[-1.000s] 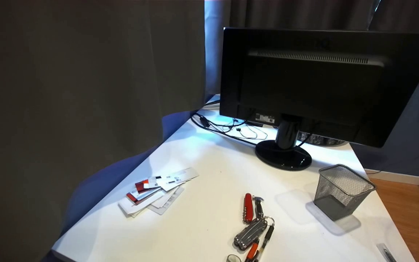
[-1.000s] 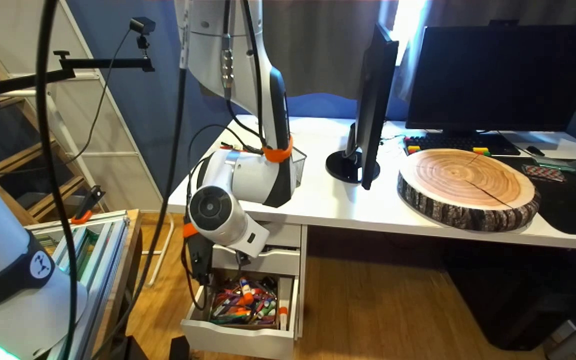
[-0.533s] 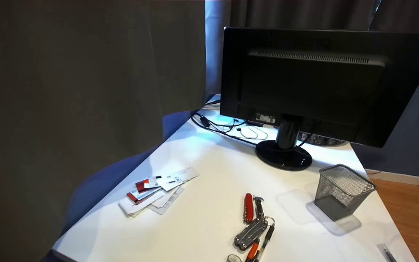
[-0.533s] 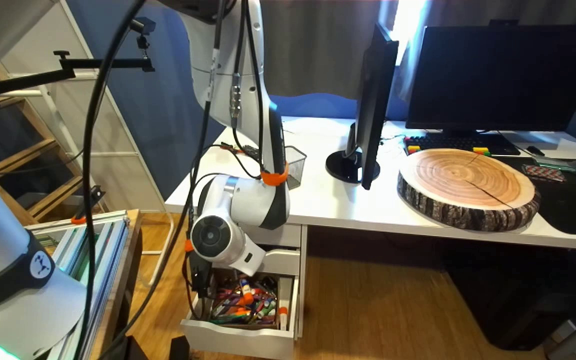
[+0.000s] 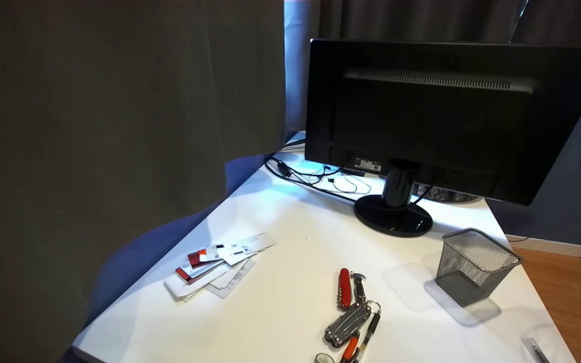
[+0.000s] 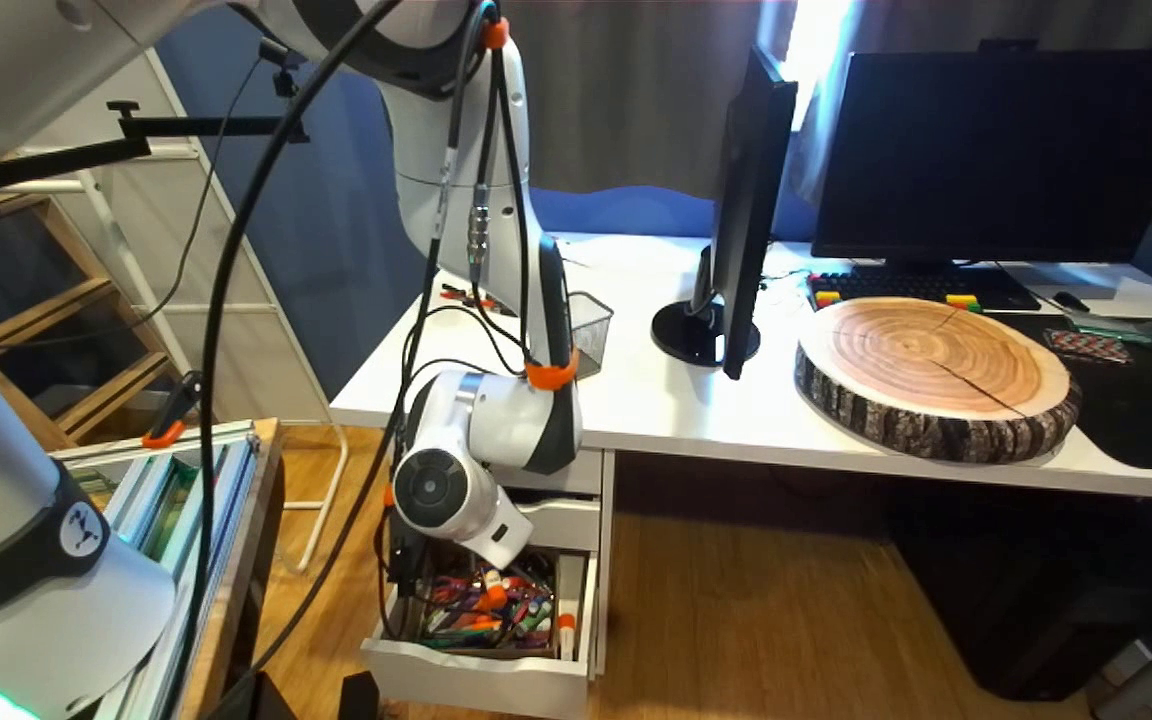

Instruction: Open the second top drawer and put the green pen in it, then close the drawer

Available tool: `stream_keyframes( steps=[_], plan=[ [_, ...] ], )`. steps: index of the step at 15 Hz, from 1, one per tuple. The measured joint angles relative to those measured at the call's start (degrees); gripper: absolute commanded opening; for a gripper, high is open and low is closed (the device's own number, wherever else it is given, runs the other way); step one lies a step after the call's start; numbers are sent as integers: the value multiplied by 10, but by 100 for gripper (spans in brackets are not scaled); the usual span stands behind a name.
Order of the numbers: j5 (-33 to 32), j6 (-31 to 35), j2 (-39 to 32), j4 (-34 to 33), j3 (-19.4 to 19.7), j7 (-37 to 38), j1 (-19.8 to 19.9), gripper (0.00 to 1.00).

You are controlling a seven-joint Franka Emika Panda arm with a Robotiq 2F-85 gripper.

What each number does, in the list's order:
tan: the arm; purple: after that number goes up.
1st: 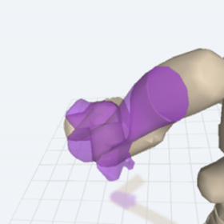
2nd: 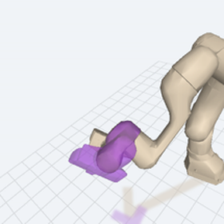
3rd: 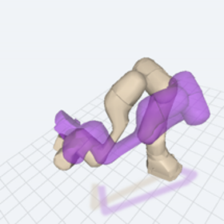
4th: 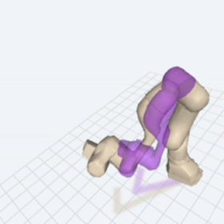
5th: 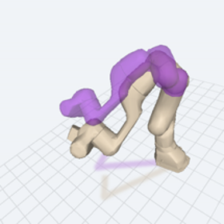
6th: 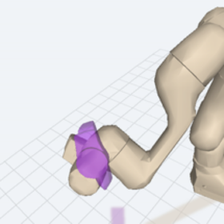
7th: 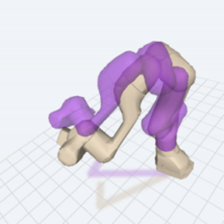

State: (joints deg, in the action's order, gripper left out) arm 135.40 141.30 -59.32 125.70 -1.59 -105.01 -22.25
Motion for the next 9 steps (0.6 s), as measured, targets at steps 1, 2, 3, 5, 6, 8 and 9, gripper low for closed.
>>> stream_keyframes(
  steps=[1, 2, 3, 5, 6, 8, 9],
  plan=[
    [6, -1, -6, -7, 1, 6, -1, 100],
    [12, -2, -11, -14, 1, 12, -1, 100],
    [18, -2, -17, -20, 3, 16, -2, 100],
    [29, -2, -27, -33, 5, 24, -4, 100],
    [33, -2, -32, -39, 6, 28, -5, 100],
    [35, -4, -42, -50, 7, 42, -5, 100],
    [35, -5, -47, -54, 7, 48, -5, 100]
  ],
)
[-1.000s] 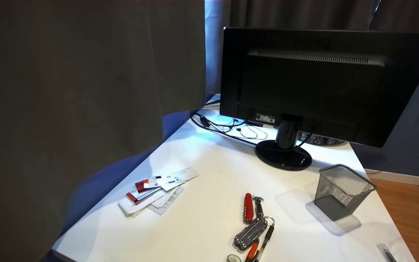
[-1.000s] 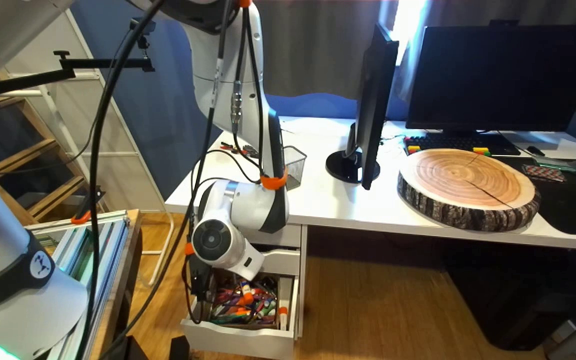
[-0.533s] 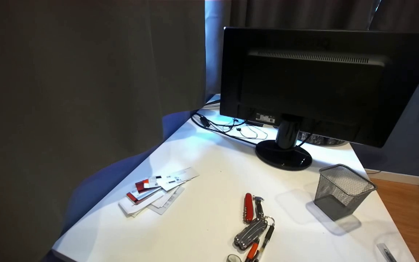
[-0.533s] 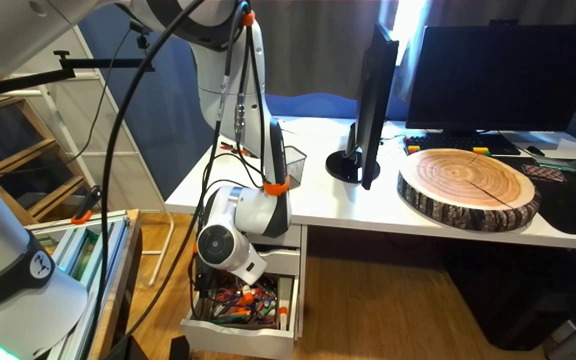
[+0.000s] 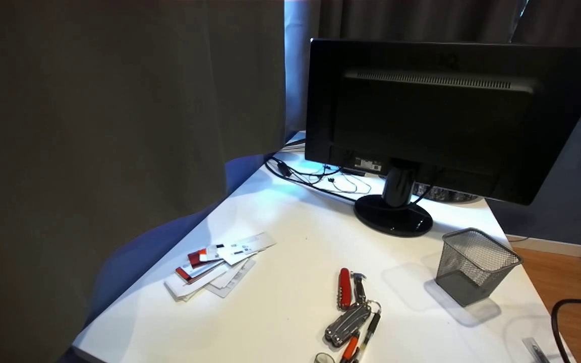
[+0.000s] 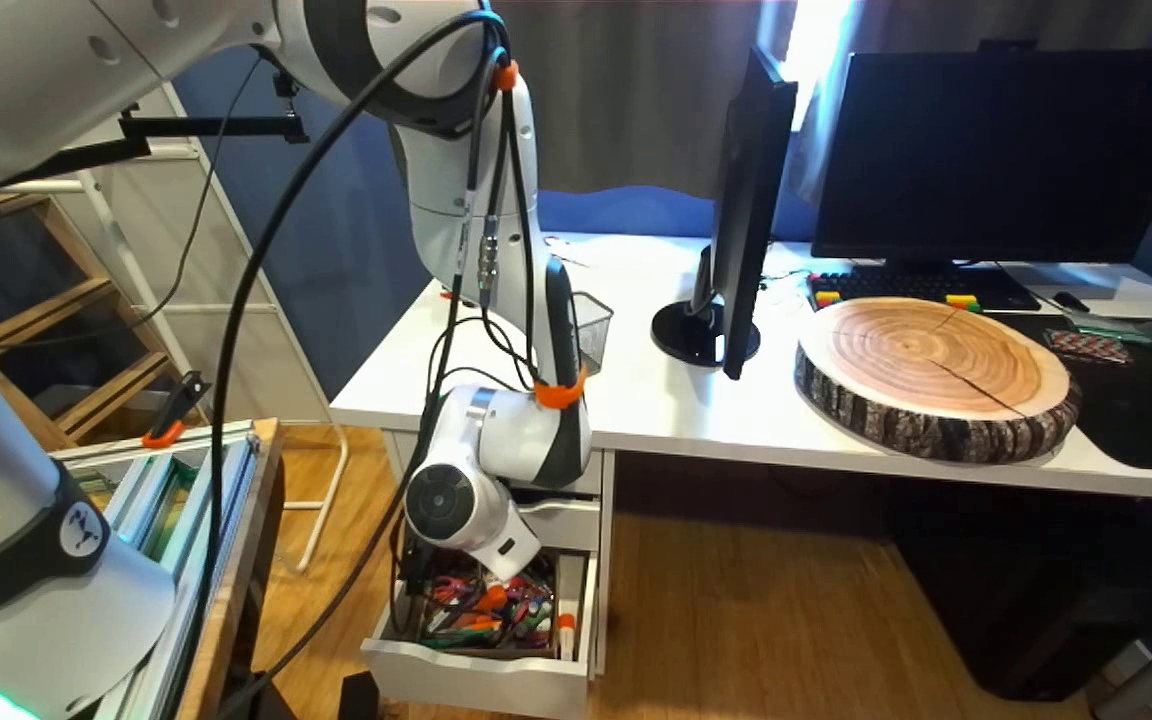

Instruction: Open the second top drawer and put the green pen in it, then close the drawer

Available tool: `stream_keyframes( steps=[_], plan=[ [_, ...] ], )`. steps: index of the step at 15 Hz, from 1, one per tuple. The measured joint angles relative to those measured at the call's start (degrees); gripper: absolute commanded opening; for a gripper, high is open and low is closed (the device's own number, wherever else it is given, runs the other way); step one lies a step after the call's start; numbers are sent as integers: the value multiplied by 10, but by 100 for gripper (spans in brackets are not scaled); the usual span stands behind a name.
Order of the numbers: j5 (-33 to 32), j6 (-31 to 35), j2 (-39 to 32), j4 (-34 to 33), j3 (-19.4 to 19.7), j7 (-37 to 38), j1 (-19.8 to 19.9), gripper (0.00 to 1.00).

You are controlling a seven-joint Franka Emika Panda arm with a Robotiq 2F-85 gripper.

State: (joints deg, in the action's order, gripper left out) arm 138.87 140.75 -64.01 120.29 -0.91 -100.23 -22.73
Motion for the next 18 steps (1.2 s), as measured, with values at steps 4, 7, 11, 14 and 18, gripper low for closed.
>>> stream_keyframes(
  steps=[4, 7, 11, 14, 18],
  plan=[
    [0, -3, -16, -16, 0, 19, -1, 100],
    [0, -5, -25, -24, 0, 22, -3, 100],
    [0, 6, -35, -29, 10, 25, -16, 100],
    [0, 12, -34, -29, 16, 30, -27, 100],
    [0, 22, -30, -30, 22, 37, -39, 100]
  ],
)
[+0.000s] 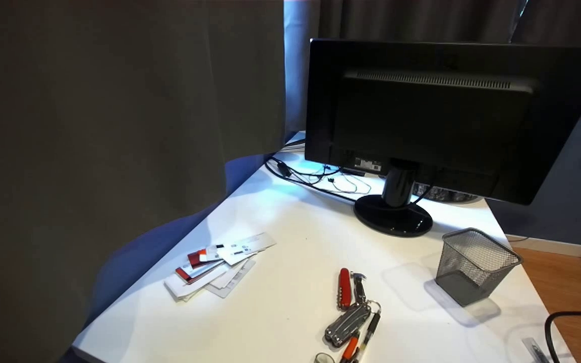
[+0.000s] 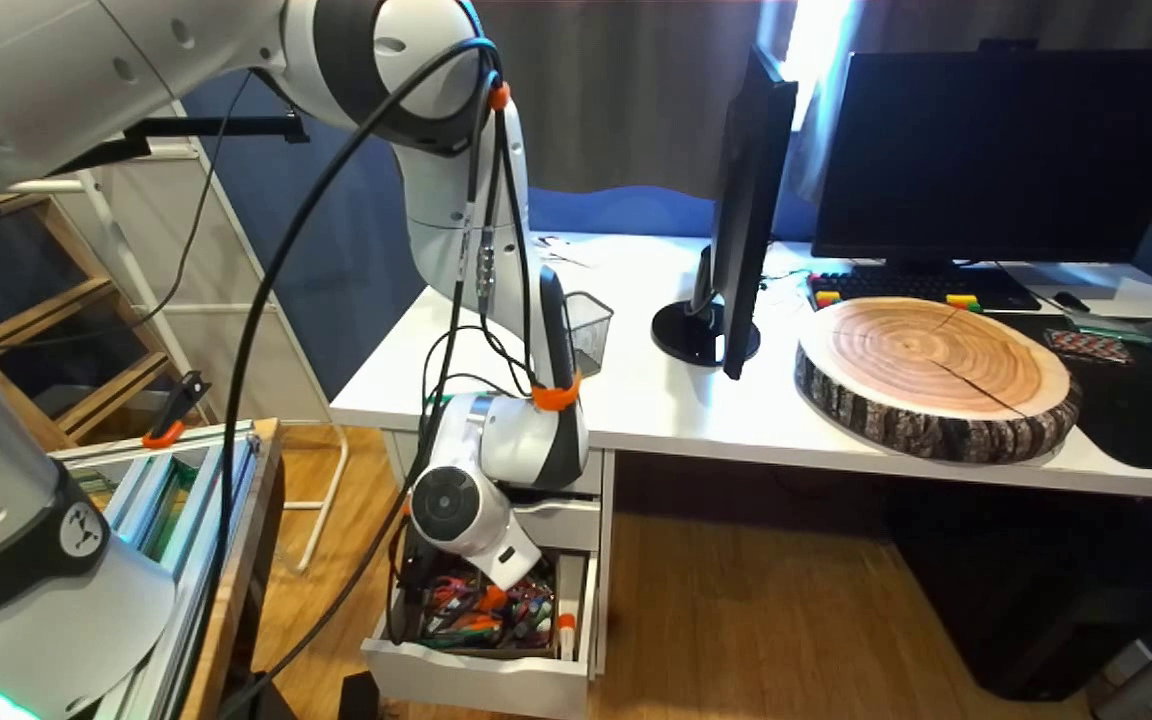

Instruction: Open the second top drawer and put the green pen in it, then close the drawer

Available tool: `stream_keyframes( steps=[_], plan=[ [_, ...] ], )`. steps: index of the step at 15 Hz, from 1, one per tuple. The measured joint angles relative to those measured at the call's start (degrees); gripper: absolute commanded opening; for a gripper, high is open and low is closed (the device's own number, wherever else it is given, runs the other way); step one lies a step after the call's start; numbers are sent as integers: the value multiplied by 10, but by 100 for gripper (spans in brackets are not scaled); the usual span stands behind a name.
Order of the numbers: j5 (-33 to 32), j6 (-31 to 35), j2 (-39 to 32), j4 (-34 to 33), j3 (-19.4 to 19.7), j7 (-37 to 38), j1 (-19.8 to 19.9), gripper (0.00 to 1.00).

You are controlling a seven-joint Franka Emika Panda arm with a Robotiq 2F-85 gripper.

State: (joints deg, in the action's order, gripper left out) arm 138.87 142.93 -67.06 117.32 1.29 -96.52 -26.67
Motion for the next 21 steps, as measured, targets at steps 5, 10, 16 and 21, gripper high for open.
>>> stream_keyframes(
  steps=[5, 10, 16, 21],
  plan=[
    [0, -1, -1, -1, -1, 22, 0, 100],
    [0, -16, -6, -9, -6, 59, 1, 100],
    [0, -6, -23, -27, -6, 72, -3, 100],
    [0, 34, -17, -35, 0, 72, -25, 100]
  ],
)
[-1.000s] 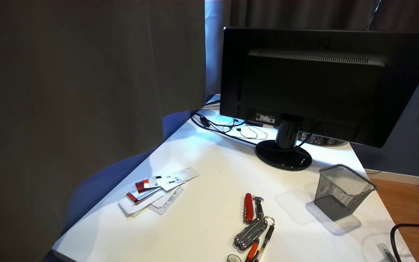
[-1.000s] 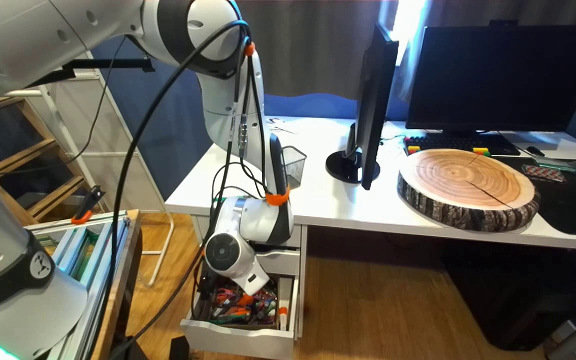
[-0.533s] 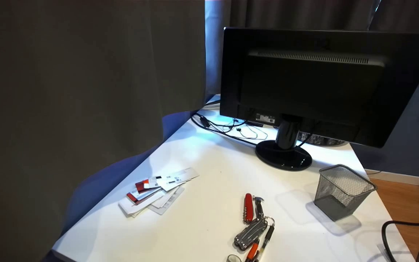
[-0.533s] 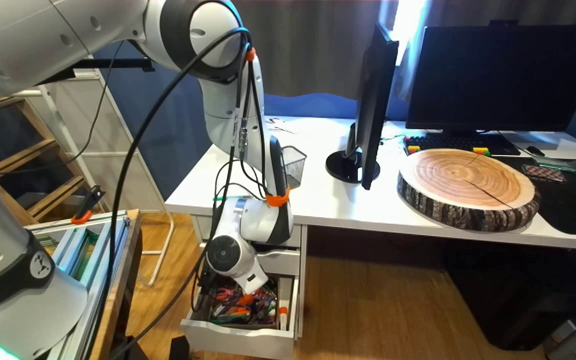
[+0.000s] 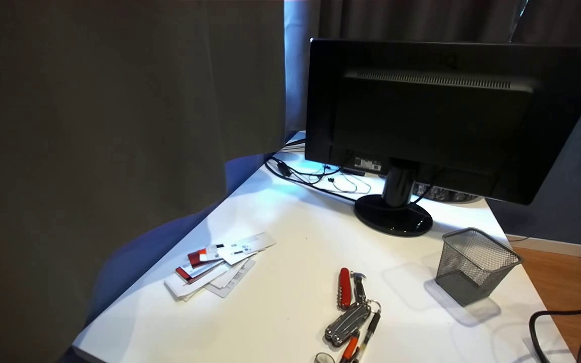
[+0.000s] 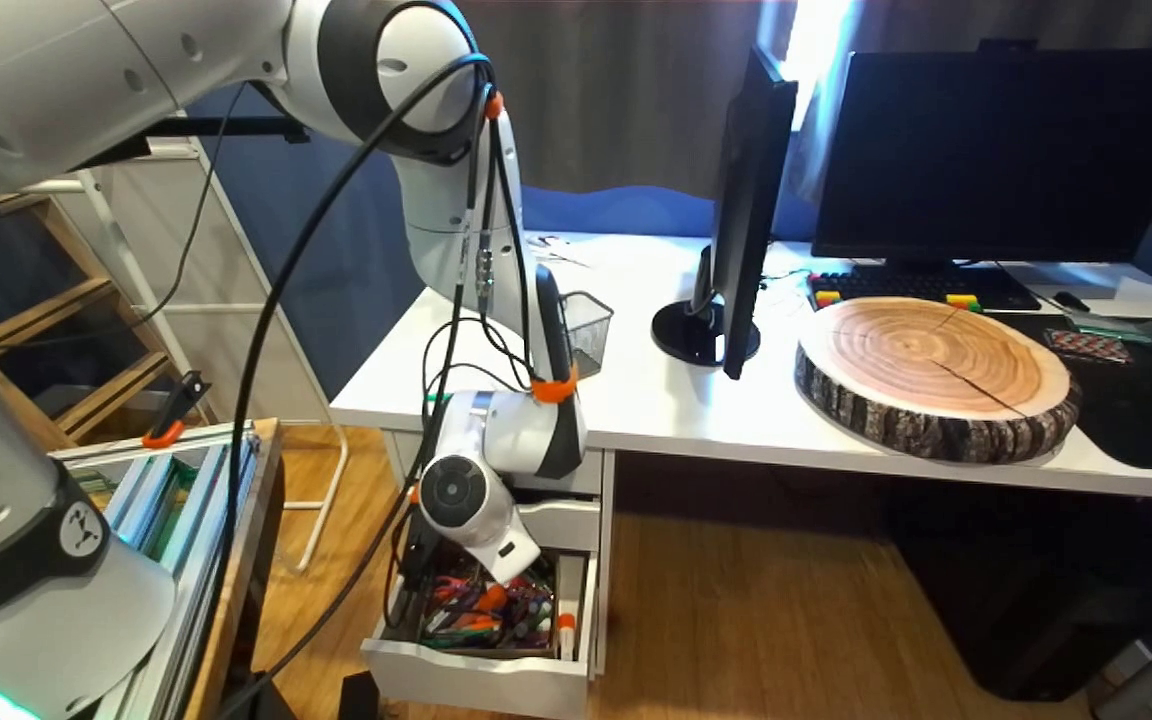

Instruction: Open the second top drawer and put the green pen in it, then close the drawer

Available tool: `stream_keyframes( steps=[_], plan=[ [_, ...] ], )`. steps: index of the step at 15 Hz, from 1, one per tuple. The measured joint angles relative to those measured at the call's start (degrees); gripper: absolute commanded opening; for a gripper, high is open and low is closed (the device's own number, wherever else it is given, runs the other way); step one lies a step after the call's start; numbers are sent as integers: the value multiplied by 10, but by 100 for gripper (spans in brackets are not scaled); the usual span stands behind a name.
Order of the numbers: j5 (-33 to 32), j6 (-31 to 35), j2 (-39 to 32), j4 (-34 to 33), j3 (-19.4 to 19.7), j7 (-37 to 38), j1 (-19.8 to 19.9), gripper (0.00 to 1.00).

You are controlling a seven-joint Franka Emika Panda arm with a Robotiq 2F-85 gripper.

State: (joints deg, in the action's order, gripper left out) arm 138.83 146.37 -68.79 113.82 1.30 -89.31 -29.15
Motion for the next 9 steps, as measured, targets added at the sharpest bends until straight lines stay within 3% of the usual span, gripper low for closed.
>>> stream_keyframes(
  steps=[9],
  plan=[
    [-5, 44, 6, 21, 38, 0, -24, 100]
  ],
)
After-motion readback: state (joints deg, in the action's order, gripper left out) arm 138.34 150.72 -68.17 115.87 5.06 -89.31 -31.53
